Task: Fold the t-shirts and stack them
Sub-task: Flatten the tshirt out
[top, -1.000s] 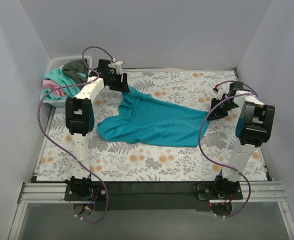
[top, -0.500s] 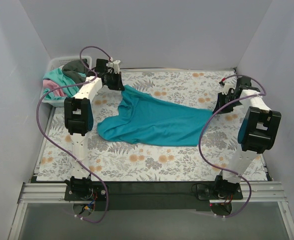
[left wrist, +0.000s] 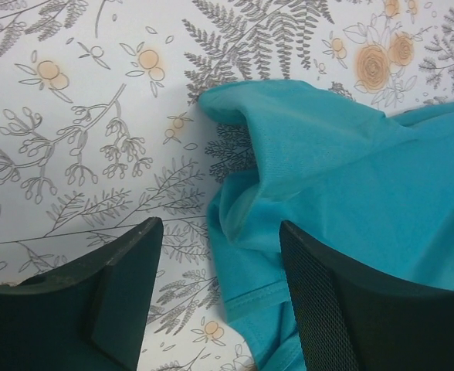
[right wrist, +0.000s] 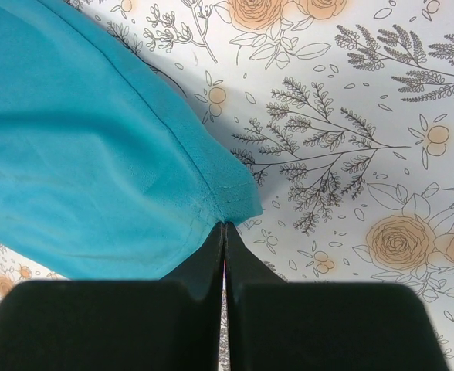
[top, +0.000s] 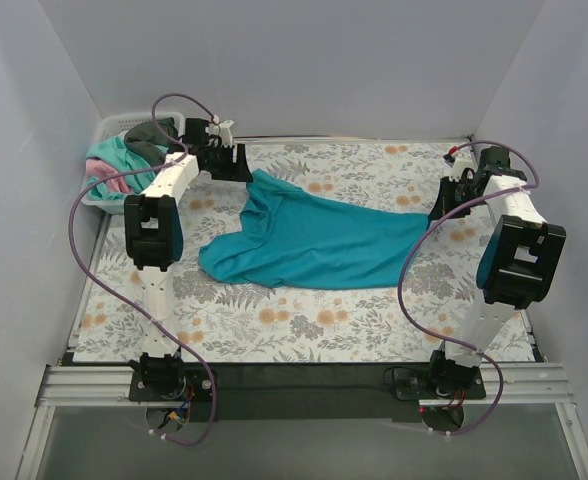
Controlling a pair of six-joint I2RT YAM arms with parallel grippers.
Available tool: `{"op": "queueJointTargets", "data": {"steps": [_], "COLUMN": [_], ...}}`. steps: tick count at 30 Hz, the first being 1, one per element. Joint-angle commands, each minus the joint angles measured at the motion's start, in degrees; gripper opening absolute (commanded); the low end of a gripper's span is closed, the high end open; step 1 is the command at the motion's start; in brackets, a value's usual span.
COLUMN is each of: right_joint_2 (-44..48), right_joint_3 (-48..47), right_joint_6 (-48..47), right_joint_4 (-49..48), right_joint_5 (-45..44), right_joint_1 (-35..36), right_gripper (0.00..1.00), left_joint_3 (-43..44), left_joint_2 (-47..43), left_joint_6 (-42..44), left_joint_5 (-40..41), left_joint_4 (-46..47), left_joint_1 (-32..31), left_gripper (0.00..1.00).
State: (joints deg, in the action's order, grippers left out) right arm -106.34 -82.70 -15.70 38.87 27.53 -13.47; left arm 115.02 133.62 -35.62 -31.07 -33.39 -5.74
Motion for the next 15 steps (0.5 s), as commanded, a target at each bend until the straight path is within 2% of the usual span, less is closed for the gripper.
{"op": "queueJointTargets", "data": {"steps": [1,4,5,10,12,15], "right_joint_2": [-0.1,-0.4,-0.4,-0.3,-0.1,0.3], "right_joint_3": [-1.9,-2.6,-2.7,-4.2,-5.3,-9.0], "right_joint_6": [-0.8,-0.8,-0.8,-1.3,-1.6,-2.2], "right_joint_4": [0.1,0.6,0.7,1.5,1.8,3.3], "right_joint_5": [1.5,1.4,1.4,0.8,0.4,-0.4], "right_joint_1": [-0.1,-0.1,-0.1,-0.1,-0.1,-0.5], "right_gripper": [0.01,0.01,0.01,0.01,0.01,0.01], "left_joint_3": [-0.2,-0.9,-1.3,-0.5,1.4,4.5], "left_joint_2": [-1.3,-1.2,-1.0,-1.1,-1.3,-2.7], "left_joint_6": [-0.9,-1.1,-1.1,-1.7,-2.3,-3.3], "left_joint_5": [-3.5,-4.7,-4.9,-4.5,-3.9,-2.2], "left_joint_4": [0.9,1.4,1.6,2.4,2.4,2.3], "left_joint_1": [-0.7,-1.2,-1.3,-1.3,-1.0,0.4], "left_gripper": [0.58,0.50,0.41,0.16,0.00,0.00]}}
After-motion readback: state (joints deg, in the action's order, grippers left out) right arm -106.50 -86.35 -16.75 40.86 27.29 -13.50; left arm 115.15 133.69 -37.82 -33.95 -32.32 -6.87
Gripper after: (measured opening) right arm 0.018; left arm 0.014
